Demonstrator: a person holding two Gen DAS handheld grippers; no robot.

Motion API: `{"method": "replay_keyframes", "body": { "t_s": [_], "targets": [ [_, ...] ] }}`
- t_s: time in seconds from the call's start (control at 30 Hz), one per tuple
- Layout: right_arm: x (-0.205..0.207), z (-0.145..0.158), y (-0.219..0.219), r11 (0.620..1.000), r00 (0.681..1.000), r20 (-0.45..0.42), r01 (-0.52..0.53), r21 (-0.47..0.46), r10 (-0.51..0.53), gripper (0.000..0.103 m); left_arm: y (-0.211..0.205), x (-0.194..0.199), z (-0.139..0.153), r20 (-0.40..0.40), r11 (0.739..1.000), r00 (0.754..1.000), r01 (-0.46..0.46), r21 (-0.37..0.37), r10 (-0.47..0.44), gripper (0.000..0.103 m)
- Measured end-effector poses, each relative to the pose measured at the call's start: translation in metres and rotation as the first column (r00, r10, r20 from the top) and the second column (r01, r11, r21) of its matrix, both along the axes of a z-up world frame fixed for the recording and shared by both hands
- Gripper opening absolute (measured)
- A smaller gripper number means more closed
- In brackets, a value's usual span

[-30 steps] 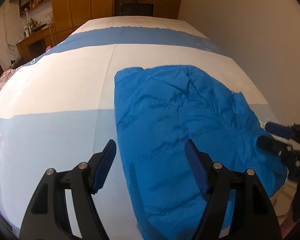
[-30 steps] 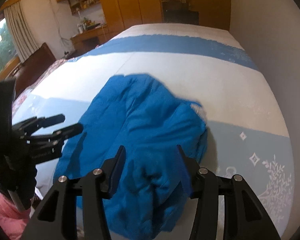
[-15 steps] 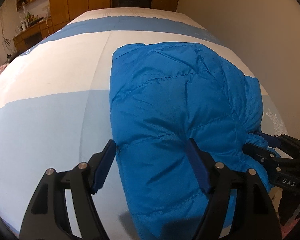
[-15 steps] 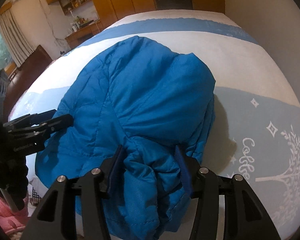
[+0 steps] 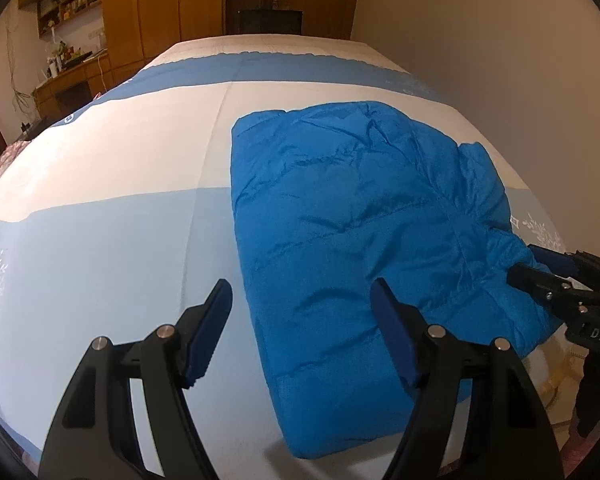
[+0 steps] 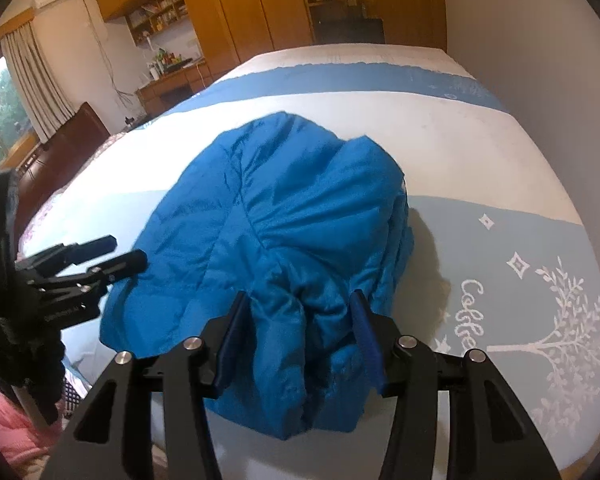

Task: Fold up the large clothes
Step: 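Lift the hem end with both tools and fold it over toward the hood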

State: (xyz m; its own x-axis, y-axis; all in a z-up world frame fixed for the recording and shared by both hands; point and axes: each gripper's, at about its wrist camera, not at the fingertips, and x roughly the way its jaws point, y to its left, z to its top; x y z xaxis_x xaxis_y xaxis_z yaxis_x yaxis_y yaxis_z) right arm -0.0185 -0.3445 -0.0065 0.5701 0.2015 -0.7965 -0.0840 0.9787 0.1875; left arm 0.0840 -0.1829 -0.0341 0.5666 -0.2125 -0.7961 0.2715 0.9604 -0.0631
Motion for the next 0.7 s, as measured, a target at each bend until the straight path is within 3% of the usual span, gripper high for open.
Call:
{"method": "replay_keyframes", "body": {
  "t_s": [0.23,0.33,0.37,0.4,0.53,0.57,0.7],
  "targets": [
    [0.005,-0.017,-0.005,1.000,0.999,-0.040,0.007,0.030,-0.006,0.054,0.005,0.009,-0.012,-0.030,1.000,0.999,0.011,-0.021,-0.012,0.072],
    [0.007,-0.008,-0.013,0.995,0.999,-0.038,0.006,0.099,-0.003,0.059,0.010,0.011,-0.009,-0.038,0.999,0.999,0.020,-0.038,-0.021,0.075],
    [0.008,-0.005,-0.016,0.993,0.999,-0.038,0.005,0.120,0.000,0.069,0.013,0.013,-0.008,-0.047,0.998,0.999,0.022,-0.052,-0.025,0.077],
    [0.009,-0.001,-0.020,0.991,0.999,-0.033,0.007,0.137,-0.002,0.080,0.018,0.016,-0.007,-0.064,0.997,0.997,0.026,-0.077,-0.031,0.077],
    [0.015,0.008,-0.034,0.990,0.999,-0.013,0.031,0.140,-0.030,0.085,0.037,0.030,-0.008,-0.120,0.985,0.991,0.044,-0.167,-0.065,0.082],
    [0.019,0.007,-0.037,0.988,1.000,-0.019,0.027,0.153,-0.024,0.090,0.040,0.033,-0.009,-0.136,0.980,0.988,0.047,-0.194,-0.074,0.083],
    [0.037,-0.012,-0.054,0.962,0.996,-0.084,0.024,0.271,-0.002,0.092,0.056,0.050,-0.019,-0.191,0.950,0.974,0.056,-0.307,-0.119,0.087]
  ]
}}
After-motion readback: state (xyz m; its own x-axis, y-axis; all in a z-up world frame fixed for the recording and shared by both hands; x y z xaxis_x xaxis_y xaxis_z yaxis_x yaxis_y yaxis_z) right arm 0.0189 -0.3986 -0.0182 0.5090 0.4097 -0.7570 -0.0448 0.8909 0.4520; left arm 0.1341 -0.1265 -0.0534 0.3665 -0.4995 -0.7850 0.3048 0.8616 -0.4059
